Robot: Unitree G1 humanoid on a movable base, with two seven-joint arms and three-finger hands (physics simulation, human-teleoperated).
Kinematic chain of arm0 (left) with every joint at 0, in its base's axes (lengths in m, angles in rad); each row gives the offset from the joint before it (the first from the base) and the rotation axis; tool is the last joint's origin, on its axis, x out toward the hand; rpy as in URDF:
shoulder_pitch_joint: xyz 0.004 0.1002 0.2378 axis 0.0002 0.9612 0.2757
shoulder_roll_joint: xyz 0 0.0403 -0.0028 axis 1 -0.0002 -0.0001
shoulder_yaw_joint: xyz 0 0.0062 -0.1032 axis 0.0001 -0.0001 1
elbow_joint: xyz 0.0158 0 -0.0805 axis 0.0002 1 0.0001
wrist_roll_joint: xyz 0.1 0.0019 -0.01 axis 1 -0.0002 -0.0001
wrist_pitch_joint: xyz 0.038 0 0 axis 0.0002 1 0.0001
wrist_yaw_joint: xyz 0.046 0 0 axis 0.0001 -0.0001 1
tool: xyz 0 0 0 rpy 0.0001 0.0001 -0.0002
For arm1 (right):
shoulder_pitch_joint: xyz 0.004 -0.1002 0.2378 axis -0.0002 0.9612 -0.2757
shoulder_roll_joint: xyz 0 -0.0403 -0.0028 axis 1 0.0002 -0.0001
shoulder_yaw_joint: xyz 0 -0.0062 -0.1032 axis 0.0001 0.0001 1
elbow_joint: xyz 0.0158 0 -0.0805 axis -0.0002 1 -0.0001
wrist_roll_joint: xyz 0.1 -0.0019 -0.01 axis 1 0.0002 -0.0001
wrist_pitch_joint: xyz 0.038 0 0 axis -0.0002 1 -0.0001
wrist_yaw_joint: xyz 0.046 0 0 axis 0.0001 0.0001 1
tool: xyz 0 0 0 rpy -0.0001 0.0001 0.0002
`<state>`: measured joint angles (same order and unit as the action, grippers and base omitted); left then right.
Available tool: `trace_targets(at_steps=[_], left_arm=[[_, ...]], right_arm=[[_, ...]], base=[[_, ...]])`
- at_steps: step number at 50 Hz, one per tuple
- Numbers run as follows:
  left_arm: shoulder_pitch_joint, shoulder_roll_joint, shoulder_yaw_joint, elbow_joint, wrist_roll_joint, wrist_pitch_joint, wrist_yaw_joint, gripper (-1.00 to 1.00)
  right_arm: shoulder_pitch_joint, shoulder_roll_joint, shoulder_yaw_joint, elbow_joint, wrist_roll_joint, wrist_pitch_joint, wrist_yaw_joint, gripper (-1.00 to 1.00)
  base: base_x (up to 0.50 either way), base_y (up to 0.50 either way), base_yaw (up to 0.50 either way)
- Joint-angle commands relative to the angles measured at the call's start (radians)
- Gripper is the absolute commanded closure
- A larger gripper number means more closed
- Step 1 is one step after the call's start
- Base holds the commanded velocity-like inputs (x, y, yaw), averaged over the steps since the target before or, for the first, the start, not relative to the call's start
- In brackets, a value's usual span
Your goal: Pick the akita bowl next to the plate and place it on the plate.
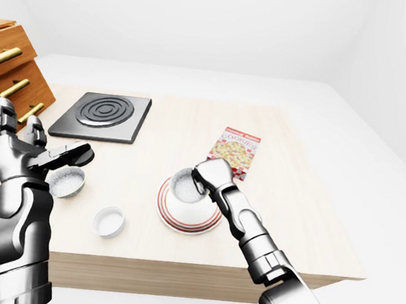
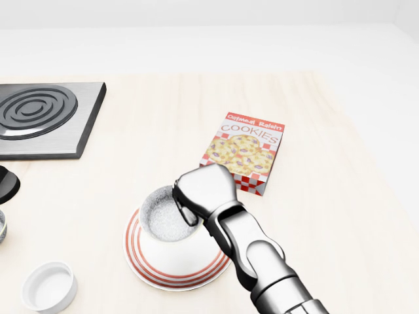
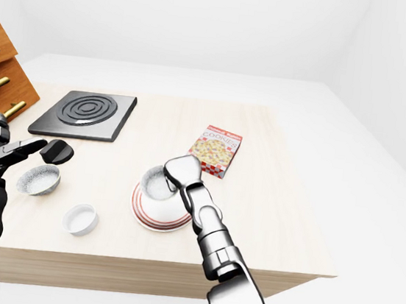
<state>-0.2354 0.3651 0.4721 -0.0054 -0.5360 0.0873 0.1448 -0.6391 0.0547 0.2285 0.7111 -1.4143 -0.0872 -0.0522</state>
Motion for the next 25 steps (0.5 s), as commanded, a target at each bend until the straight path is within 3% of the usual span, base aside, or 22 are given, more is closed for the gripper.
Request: trace_targets(at_steps=[1,25], left_arm=[[0.002,-0.002,-0.002,-0.001,0.001,0.000,-0.001,-1.00],[0.001,-0.002,-0.003,0.002,0.003,0.000,-0.002,-1.00]], right_arm=[[-0.017,0.009,-0.024,0.060,0.021,0.000,-0.079,1.00],[-0.075,0.013,-0.018,0.235,0.002,0.000,-0.197,1.00]], base=[[0.00,0.00,0.00],[0.00,0.00,0.00]])
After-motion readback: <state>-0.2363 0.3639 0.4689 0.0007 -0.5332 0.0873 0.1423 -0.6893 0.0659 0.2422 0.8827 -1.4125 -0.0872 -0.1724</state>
